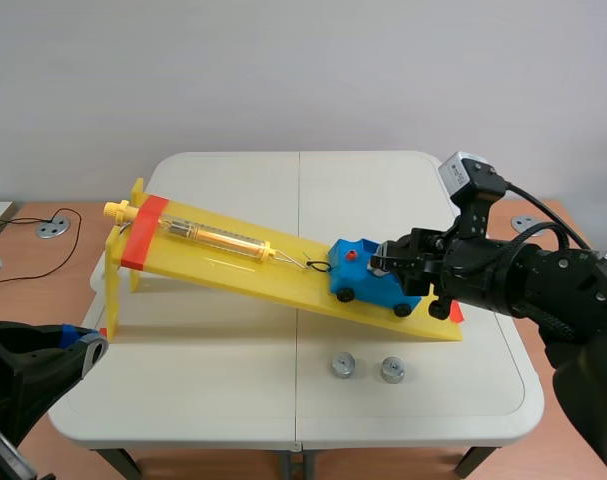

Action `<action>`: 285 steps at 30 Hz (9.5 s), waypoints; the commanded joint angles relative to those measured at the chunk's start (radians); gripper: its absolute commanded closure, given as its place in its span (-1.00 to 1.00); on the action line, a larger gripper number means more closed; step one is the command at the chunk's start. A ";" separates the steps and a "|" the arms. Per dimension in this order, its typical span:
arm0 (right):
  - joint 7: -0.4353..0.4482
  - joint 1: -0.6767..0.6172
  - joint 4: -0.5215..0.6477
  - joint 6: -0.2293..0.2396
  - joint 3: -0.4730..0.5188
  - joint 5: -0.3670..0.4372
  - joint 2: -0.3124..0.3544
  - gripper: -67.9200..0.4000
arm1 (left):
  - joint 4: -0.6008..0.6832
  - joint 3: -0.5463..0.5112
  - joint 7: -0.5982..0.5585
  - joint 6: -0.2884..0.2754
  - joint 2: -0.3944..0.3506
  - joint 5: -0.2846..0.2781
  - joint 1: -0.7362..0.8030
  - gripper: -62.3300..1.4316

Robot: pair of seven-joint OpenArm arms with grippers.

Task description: Place the four metal weights on the blue cart on the ramp.

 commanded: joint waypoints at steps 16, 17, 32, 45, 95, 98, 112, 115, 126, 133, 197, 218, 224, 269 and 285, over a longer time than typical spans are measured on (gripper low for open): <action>0.122 0.041 0.103 0.088 0.083 0.092 0.067 0.25 | 0.072 -0.016 -0.097 -0.025 0.008 -0.074 -0.006 0.87; 0.122 0.025 0.122 0.106 0.095 0.095 0.081 0.25 | 0.072 -0.016 -0.097 -0.025 0.008 -0.074 -0.006 0.87; 0.086 -0.281 0.494 0.174 0.203 0.138 0.302 0.25 | 0.072 -0.016 -0.097 -0.025 0.008 -0.074 -0.006 0.87; 0.082 -0.401 0.580 0.169 0.157 0.032 0.338 0.24 | 0.072 -0.016 -0.096 -0.026 0.008 -0.074 -0.021 0.87; 0.424 -0.064 0.020 -0.151 -0.350 -0.476 0.040 0.23 | 0.072 -0.016 -0.096 -0.026 0.008 -0.074 -0.023 0.87; 0.434 -0.058 0.000 -0.154 -0.366 -0.476 0.039 0.27 | 0.072 -0.016 -0.096 -0.025 0.008 -0.074 -0.023 0.87; 0.436 -0.047 -0.048 -0.172 -0.374 -0.476 0.039 0.45 | 0.072 -0.016 -0.096 -0.025 0.008 -0.074 -0.023 0.87; 0.435 -0.043 -0.068 -0.180 -0.374 -0.476 0.039 0.47 | 0.072 -0.016 -0.096 -0.025 0.008 -0.074 -0.023 0.87; 0.388 -0.041 -0.090 -0.203 -0.374 -0.476 0.040 0.90 | 0.072 -0.016 -0.096 -0.025 0.008 -0.074 -0.023 0.87; 0.364 -0.041 -0.089 -0.201 -0.374 -0.483 0.048 0.97 | 0.072 -0.016 -0.096 -0.025 0.008 -0.074 -0.023 0.87; 0.188 0.060 0.183 -0.066 0.006 0.049 -0.011 0.97 | 0.072 -0.016 -0.096 -0.026 0.008 -0.074 -0.023 0.87; 0.217 0.136 0.055 -0.071 0.006 0.043 -0.050 0.97 | 0.072 -0.016 -0.096 -0.026 0.008 -0.074 -0.023 0.87; 0.233 0.136 0.055 -0.071 0.008 0.041 -0.050 0.66 | 0.072 -0.016 -0.096 -0.026 0.008 -0.074 -0.023 0.87; 0.123 -0.438 0.580 0.154 0.214 0.043 0.316 0.26 | 0.072 -0.016 -0.096 -0.025 0.008 -0.074 -0.023 0.87; 0.272 -0.346 0.402 -0.018 -0.013 -0.240 0.217 0.26 | 0.072 -0.016 -0.096 -0.026 0.008 -0.074 -0.023 0.87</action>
